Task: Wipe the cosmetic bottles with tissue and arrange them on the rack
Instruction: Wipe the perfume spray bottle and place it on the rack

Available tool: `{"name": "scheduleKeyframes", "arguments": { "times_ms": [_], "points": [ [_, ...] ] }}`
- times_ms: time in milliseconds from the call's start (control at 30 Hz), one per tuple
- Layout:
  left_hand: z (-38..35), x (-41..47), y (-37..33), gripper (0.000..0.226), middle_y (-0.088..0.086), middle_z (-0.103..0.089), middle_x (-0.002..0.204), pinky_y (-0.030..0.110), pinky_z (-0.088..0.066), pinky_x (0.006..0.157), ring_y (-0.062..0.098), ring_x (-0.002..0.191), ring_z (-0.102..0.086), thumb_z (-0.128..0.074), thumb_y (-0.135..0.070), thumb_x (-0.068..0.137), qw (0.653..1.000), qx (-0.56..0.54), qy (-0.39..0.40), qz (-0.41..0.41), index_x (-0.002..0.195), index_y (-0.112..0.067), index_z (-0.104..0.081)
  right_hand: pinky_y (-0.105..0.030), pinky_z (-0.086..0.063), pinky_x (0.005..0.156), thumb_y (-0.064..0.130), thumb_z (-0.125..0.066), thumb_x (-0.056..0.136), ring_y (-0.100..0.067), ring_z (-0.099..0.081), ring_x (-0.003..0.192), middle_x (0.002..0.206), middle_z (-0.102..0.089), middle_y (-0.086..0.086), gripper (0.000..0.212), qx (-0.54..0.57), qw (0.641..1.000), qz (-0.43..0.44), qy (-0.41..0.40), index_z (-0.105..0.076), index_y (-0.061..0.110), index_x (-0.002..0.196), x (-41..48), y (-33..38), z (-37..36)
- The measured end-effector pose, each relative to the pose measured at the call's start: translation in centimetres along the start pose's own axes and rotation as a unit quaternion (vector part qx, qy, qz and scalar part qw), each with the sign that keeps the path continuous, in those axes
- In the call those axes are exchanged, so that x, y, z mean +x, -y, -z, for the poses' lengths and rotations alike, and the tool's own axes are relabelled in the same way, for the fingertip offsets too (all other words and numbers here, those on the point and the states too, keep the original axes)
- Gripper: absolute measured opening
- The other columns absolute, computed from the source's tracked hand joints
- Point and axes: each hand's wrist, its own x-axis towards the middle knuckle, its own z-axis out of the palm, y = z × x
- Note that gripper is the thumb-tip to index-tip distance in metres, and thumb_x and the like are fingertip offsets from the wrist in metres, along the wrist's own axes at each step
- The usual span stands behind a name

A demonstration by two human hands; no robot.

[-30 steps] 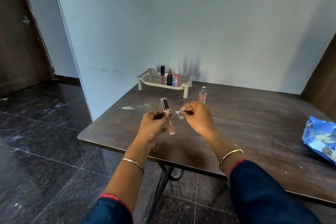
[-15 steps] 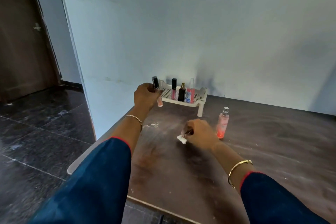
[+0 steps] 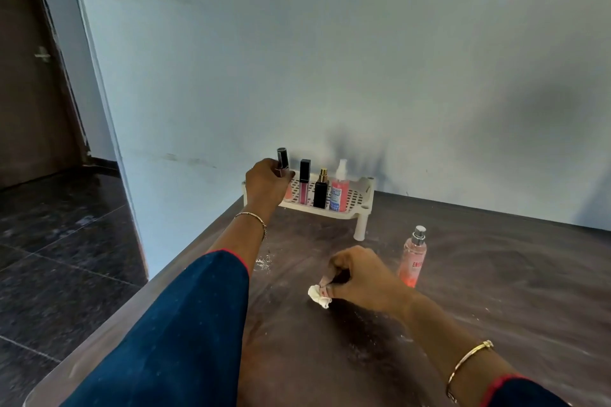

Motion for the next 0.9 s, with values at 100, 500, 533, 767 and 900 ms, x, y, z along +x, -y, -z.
{"name": "scheduleKeyframes", "arguments": {
  "times_ms": [100,500,533,767,900],
  "points": [
    [-0.3,0.6,0.3,0.031,0.007,-0.069,0.105,0.029,-0.046,0.083,0.024,0.1,-0.062,-0.07,-0.026,0.082,1.0,0.018,0.006,-0.007,0.107,-0.008,-0.066,-0.016,-0.053,0.079,0.015,-0.077,0.076,-0.001,-0.067,0.081,0.089,-0.074,0.005,0.008,0.006,1.0,-0.008,0.016,-0.072,0.012,0.082,0.3,-0.2,0.0],
    [-1.2,0.9,1.0,0.03,0.009,-0.069,0.102,0.026,-0.042,0.077,0.025,0.102,-0.061,-0.073,-0.026,0.079,0.994,0.095,0.047,-0.019,0.101,-0.007,-0.067,-0.021,-0.054,0.082,0.011,-0.074,0.078,-0.004,-0.066,0.084,0.091,-0.073,0.004,0.005,-0.011,1.0,-0.007,0.029,-0.07,0.012,0.081,0.5,0.0,0.1],
    [-1.0,0.9,1.1,0.038,0.008,-0.068,0.108,0.028,-0.043,0.085,0.024,0.106,-0.06,-0.075,-0.027,0.077,0.994,0.096,0.05,-0.015,0.108,-0.007,-0.065,-0.021,-0.054,0.081,0.01,-0.073,0.078,-0.004,-0.066,0.084,0.09,-0.073,0.004,0.005,-0.01,1.0,-0.008,0.025,-0.07,0.013,0.08,0.4,0.0,0.0],
    [0.2,-1.2,-1.9,0.074,0.01,-0.045,0.135,0.044,-0.035,0.1,0.029,0.126,-0.041,-0.076,-0.034,0.075,0.989,0.142,-0.022,-0.045,0.136,-0.017,-0.038,-0.024,-0.054,0.079,-0.002,-0.061,0.079,-0.005,-0.063,0.081,0.086,-0.07,0.006,0.022,-0.011,0.999,-0.006,-0.031,-0.065,0.02,0.076,-1.4,1.2,-0.7],
    [-0.8,-6.1,-6.6,0.042,-0.002,-0.057,0.119,0.045,-0.03,0.097,0.022,0.117,-0.048,-0.071,-0.037,0.077,0.985,0.152,-0.019,-0.081,0.115,-0.034,-0.055,-0.021,-0.049,0.084,-0.001,-0.055,0.083,-0.008,-0.059,0.092,0.099,-0.068,0.005,0.026,0.001,0.996,-0.016,-0.092,-0.067,0.019,0.094,-3.4,1.5,-0.8]
  ]
}}
